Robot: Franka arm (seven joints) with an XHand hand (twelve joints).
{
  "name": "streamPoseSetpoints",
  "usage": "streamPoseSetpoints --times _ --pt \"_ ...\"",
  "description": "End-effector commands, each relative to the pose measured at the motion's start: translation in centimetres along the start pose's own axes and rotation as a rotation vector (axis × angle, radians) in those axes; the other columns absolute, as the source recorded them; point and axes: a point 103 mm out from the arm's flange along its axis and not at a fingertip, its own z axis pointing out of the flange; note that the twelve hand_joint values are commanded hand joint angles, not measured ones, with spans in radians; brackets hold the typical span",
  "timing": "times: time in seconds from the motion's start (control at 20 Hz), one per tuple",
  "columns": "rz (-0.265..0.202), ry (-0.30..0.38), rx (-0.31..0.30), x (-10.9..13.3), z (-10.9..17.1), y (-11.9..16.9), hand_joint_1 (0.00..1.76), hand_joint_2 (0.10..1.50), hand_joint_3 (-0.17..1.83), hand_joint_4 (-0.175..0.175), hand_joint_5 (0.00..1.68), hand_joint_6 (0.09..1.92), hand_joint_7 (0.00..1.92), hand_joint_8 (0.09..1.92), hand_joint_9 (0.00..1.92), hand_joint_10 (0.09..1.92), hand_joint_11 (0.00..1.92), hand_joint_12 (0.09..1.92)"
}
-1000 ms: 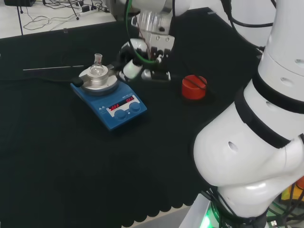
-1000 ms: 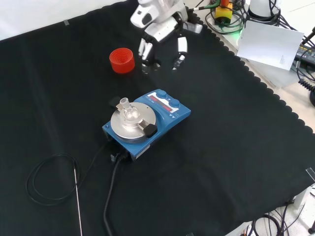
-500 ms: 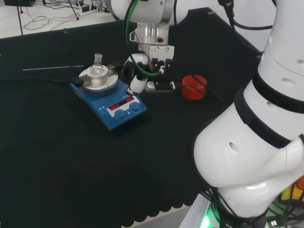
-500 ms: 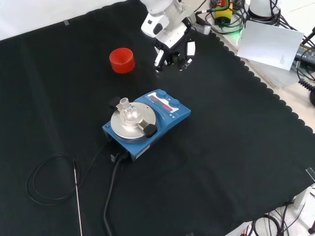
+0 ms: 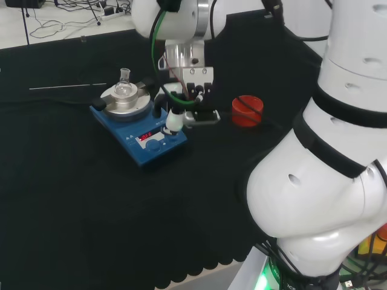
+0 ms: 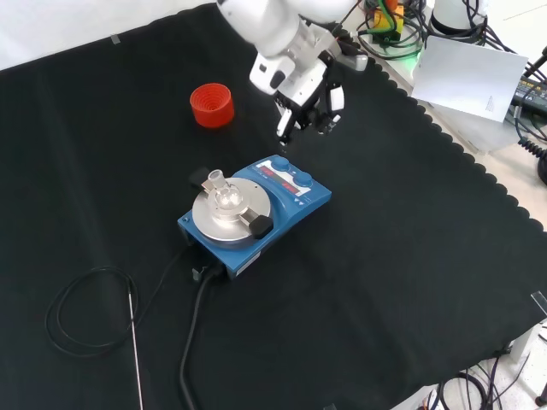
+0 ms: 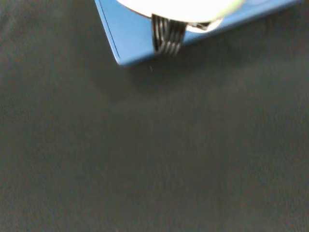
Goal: Turn on the heater.
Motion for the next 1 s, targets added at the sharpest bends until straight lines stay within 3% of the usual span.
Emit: streamPoseSetpoints --times 0.05,1.0 --pt "0.026 -0.073 0.12 -0.7 2.3 0.4 1.39 0.7 0.96 -0.049 0.27 0.79 1.47 1.6 1.63 1.48 1.18 1.26" --pt "0.003 -0.136 0.147 1.7 3.4 0.2 1.4 0.67 1.02 -0.035 0.24 0.65 1.48 1.61 1.63 1.5 1.18 1.29"
